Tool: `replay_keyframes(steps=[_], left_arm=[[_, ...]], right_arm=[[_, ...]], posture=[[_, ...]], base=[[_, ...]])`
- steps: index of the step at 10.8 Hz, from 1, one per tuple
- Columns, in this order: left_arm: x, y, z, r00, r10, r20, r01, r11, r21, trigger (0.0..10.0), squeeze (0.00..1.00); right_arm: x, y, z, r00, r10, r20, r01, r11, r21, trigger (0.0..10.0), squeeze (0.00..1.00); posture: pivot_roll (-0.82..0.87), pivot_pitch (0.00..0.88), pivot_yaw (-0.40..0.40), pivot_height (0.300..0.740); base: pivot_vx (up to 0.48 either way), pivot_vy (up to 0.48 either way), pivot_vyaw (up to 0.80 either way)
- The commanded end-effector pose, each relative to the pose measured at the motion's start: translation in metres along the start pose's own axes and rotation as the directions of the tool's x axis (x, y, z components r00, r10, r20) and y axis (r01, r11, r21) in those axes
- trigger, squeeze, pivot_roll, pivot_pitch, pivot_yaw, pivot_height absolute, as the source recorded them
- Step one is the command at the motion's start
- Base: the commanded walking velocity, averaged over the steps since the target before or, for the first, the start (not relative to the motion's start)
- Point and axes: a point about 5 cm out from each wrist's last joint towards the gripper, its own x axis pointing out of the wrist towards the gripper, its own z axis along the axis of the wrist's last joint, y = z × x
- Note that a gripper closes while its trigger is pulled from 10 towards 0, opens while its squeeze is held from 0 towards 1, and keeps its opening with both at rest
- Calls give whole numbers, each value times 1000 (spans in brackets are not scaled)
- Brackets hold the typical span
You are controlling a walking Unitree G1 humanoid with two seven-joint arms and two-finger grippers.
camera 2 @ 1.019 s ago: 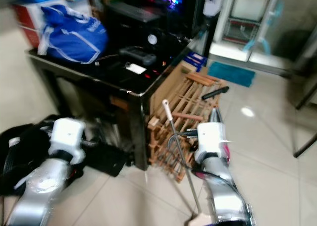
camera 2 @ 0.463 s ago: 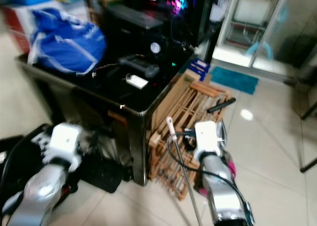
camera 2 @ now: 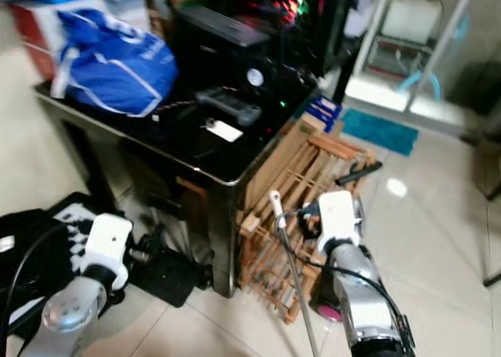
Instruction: Sweep floor
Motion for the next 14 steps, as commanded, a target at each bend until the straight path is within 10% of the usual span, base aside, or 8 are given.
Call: replay_keyframes(steps=[1,7,10,11,14], left_arm=[[1,-1,-6,999,-4,-41,5,1000,8,10000,0],[10,-4,-16,998,-6,-63,7,1000,11,10000,0],[-9,-4,-3,1000,13,-25,-12,999,31,10000,0],[-23,-1,4,999,27,-17,-26,998,54,10000,0],[-49,30,36,998,63,23,-65,992,105,10000,0]], right_arm=[[3,-1,-1,999,26,-22,-26,1000,-3,10000,0],[30,35,-5,977,204,-57,-200,978,58,10000,0],[55,36,17,981,185,-63,-183,982,46,10000,0],[58,32,17,985,156,-80,-153,987,41,10000,894],[67,15,28,996,32,-81,-26,997,78,10000,1000]], posture=[[-37,0,-3,740],[-34,0,-35,740],[13,79,-69,740],[42,124,-65,740],[133,243,-37,740]], base=[[0,0,0],[0,0,0],[0,0,0],[0,0,0],[0,0,0]])
